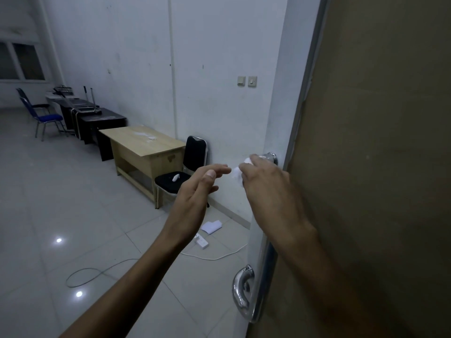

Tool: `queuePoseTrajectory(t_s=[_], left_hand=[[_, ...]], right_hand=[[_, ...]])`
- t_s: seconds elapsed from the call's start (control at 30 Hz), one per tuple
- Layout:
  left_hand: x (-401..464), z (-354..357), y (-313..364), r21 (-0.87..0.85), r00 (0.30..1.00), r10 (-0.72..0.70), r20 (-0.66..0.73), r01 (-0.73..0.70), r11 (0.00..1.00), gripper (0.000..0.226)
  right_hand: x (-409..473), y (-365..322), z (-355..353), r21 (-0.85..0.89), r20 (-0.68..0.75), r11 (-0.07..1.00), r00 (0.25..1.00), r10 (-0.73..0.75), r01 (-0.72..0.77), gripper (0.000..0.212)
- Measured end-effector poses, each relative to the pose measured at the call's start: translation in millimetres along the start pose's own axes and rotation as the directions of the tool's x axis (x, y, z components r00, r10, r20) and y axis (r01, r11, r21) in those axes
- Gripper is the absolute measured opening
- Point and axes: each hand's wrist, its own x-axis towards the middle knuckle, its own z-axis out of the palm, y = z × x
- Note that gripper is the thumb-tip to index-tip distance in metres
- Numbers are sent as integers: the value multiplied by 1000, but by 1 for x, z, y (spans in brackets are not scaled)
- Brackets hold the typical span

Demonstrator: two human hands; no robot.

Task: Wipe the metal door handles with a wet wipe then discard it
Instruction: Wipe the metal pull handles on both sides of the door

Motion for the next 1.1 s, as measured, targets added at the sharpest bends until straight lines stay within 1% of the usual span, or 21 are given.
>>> queuePoseTrajectory(t_s=[0.13, 0.2, 0.23, 0.27, 0.3, 0.33, 0.37, 0.4, 0.47, 0.5, 0.57, 0.63, 0.7, 0.8, 0.83, 0.87, 0.9, 0.93, 1.0, 1.03, 1.1], left_hand=[[-4, 4, 3, 9, 1000, -8, -26, 9, 1000, 36], [-11, 10, 7, 13, 999, -9, -36, 9, 1000, 37], [-15, 13, 9, 25, 999, 1, -42, 0, 1000, 38], [-20, 18, 13, 38, 999, 14, -45, -12, 999, 39], [-25, 23, 17, 47, 999, 30, -44, -28, 998, 40], [-31, 29, 21, 53, 998, 48, -43, -46, 998, 41], [-37, 35, 24, 61, 997, 66, -44, -63, 996, 42], [-42, 40, 28, 72, 996, 80, -44, -76, 994, 43], [-50, 49, 33, 82, 997, 73, -22, -71, 994, 46], [-53, 53, 36, 71, 999, 50, 2, -50, 996, 49], [-54, 60, 39, 36, 999, -8, 51, 6, 999, 53], [-51, 67, 40, 8, 996, -66, 66, 66, 998, 59], [-47, 72, 42, -3, 989, -126, 73, 126, 992, 61], [-31, 75, 54, -51, 976, -196, 93, 202, 978, 55], [-23, 75, 56, -67, 973, -213, 86, 219, 973, 46], [-14, 75, 57, -78, 972, -221, 76, 227, 971, 32], [-4, 75, 57, -88, 972, -226, 66, 231, 969, 28], [3, 76, 56, -110, 970, -237, 61, 243, 964, 34], [12, 78, 53, -153, 943, -327, 71, 334, 930, 53], [13, 78, 51, -175, 929, -365, 68, 371, 912, 55], [10, 77, 50, -221, 911, -406, 71, 411, 884, 43]], right_hand=[[-10, 6, 0, -29, 10, 996, 997, -82, 82, 24], [-21, 13, 3, 45, -42, 992, 993, -112, 114, 33], [-25, 16, 4, 71, -76, 988, 989, -130, 135, 34], [-30, 17, 4, 81, -106, 985, 984, -144, 153, 30], [-34, 17, 3, 83, -147, 980, 974, -169, 183, 21], [-39, 16, 0, 116, -168, 974, 971, -173, 193, 18], [-42, 15, -2, 198, -139, 966, 981, -137, 163, 26], [-45, 15, -5, 325, -95, 940, 993, -75, 102, 34], [-49, 19, -7, 517, -14, 856, 1000, 8, 0, 37], [-51, 20, -9, 610, 9, 792, 999, 38, -36, 33], [-53, 21, -16, 728, 14, 680, 994, 109, -85, 25], [-52, 21, -23, 776, 0, 624, 990, 142, -90, 32], [-51, 26, -25, 781, -21, 620, 988, 155, -80, 34], [-49, 32, -28, 800, 5, 592, 987, 161, -100, 32], [-48, 33, -28, 811, 10, 576, 986, 164, -104, 33], [-48, 35, -28, 822, 16, 559, 986, 163, -106, 33], [-49, 35, -29, 832, 21, 544, 986, 164, -109, 33], [-50, 37, -29, 841, 23, 530, 985, 170, -111, 34], [-53, 39, -29, 867, 10, 486, 980, 199, -108, 33], [-55, 41, -30, 881, 7, 462, 977, 212, -106, 32], [-60, 43, -30, 898, 22, 425, 975, 223, -118, 28]])
